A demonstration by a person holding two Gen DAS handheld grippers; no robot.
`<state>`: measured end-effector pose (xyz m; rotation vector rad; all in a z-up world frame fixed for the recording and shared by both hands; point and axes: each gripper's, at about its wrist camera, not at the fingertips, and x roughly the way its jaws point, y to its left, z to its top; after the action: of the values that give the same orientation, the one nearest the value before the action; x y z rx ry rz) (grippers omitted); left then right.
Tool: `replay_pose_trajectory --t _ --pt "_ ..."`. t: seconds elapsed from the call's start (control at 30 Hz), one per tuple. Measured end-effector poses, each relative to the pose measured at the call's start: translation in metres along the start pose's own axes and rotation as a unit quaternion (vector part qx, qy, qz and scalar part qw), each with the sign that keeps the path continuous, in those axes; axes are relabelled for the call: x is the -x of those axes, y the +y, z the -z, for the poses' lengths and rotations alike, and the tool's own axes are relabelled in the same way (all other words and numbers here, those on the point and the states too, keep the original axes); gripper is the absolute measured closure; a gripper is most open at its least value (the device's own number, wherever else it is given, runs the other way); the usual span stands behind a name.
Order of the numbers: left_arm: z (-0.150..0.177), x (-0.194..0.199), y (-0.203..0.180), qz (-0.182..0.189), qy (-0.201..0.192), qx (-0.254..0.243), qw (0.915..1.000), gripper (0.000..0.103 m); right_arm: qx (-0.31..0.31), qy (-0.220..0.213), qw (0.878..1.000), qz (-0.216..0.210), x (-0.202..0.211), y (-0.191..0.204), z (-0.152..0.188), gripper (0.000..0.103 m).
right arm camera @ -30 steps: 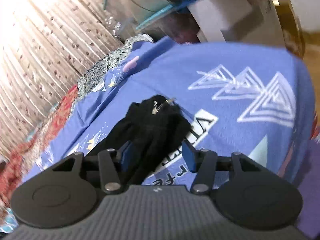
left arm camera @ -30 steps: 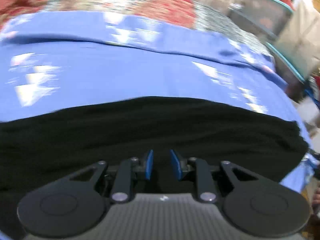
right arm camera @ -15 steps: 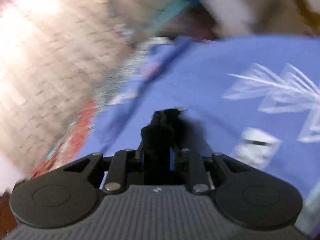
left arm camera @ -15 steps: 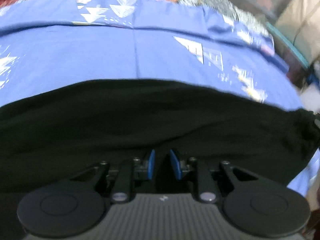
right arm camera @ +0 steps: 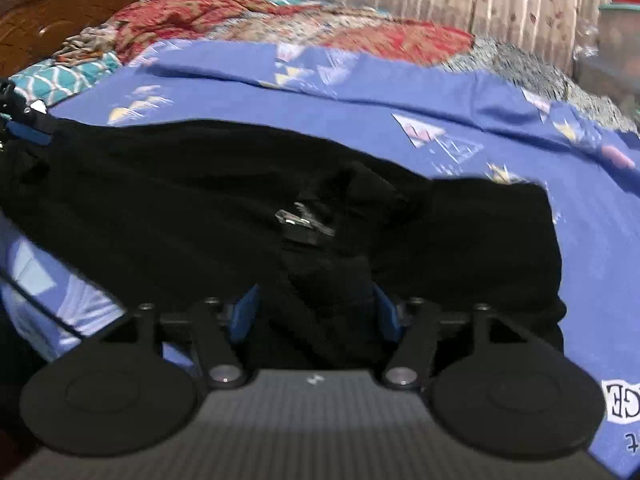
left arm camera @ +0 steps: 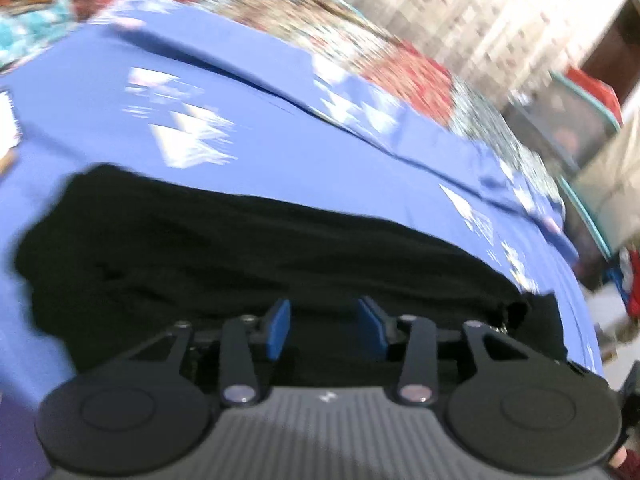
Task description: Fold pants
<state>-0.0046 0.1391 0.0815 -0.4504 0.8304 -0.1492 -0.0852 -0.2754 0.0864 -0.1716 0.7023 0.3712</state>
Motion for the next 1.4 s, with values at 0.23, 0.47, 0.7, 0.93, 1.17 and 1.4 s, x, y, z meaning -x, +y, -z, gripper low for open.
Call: replay_pose_trajectory --t 0.23,0.47,0.7,0.93,1.17,1.4 --pt "0.003 0.033 0.061 -0.042 -0.036 0.065 0.9963 0.061 -0.106 -0.052 0.992 -0.035 0.028 -0.023 -0.016 0.053" --pt "0.002 0.044 0.099 -0.06 -0.062 0.114 0.9897 0.051 -0.17 0.042 0.984 0.024 -0.028 -0.025 0.001 0.069" --pt "0.01 0.055 0.149 -0.041 -0.088 0.187 0.9776 0.009 -0.194 -0.025 0.981 0.012 0.002 0.0 -0.038 0.067" --pt "-0.002 0.013 0.153 0.003 -0.068 0.176 0.982 0.0 -0.221 0.08 0.951 -0.2 -0.084 0.101 -0.089 0.082" --pt "-0.009 -0.012 0.16 -0.019 -0.053 0.175 0.9829 0.057 -0.236 0.183 0.92 -0.254 -0.178 0.19 -0.117 0.083" --pt "-0.01 0.014 0.114 0.021 -0.104 0.091 0.9902 0.079 -0.272 0.224 0.905 -0.238 -0.212 0.2 -0.113 0.1"
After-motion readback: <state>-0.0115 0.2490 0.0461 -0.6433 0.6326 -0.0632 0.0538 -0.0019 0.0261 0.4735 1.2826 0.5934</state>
